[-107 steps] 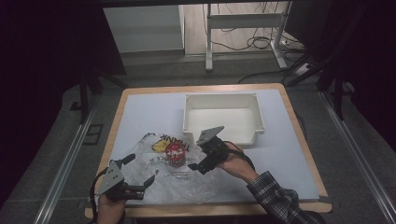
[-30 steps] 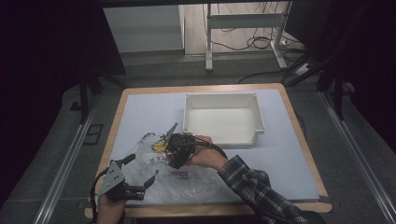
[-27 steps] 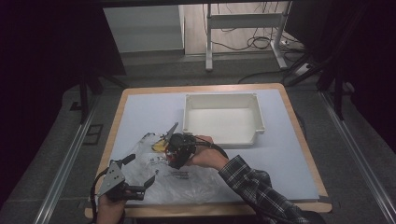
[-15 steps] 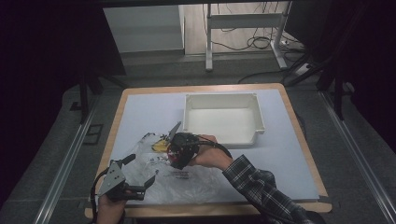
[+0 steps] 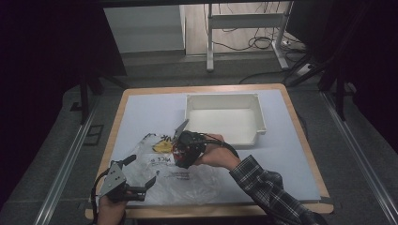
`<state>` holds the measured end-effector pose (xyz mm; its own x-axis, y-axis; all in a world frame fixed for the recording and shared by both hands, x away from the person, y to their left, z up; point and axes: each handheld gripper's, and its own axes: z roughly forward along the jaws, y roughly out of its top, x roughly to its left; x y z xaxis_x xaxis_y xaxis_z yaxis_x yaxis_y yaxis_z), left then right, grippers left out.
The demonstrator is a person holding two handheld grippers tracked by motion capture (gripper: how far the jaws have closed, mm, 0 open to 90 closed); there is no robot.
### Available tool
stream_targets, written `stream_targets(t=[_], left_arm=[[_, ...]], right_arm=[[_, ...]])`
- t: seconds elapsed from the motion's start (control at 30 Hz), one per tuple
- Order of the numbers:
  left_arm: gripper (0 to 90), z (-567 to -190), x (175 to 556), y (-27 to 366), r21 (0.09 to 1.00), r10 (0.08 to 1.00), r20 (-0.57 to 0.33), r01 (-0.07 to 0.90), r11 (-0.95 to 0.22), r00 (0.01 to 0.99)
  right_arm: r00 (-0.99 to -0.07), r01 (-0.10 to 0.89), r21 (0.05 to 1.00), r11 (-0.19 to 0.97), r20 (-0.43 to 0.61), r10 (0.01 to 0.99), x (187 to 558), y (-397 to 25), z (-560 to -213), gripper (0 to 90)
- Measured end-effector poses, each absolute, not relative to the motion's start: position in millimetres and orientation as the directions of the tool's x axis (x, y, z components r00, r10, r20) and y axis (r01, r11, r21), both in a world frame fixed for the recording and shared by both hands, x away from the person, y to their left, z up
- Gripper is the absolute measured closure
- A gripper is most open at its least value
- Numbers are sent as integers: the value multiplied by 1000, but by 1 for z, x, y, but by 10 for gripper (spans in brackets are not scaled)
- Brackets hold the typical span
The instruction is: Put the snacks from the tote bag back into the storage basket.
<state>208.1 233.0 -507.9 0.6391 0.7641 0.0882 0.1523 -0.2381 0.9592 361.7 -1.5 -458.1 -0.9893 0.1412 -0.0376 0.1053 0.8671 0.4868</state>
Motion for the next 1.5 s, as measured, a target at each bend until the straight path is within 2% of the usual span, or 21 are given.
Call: stream_targets(t=[0.9,1.5], left_arm=[[5,-508,208,232,958,766,88,155,-240,637],[5,-508,208,232,957,767,93,156,-245,635]], right_arm=[[-981,132,502,855,-56,184,374,-50,-440,257],[-970,173,518,838,-57,235,403,-78,-436,258]])
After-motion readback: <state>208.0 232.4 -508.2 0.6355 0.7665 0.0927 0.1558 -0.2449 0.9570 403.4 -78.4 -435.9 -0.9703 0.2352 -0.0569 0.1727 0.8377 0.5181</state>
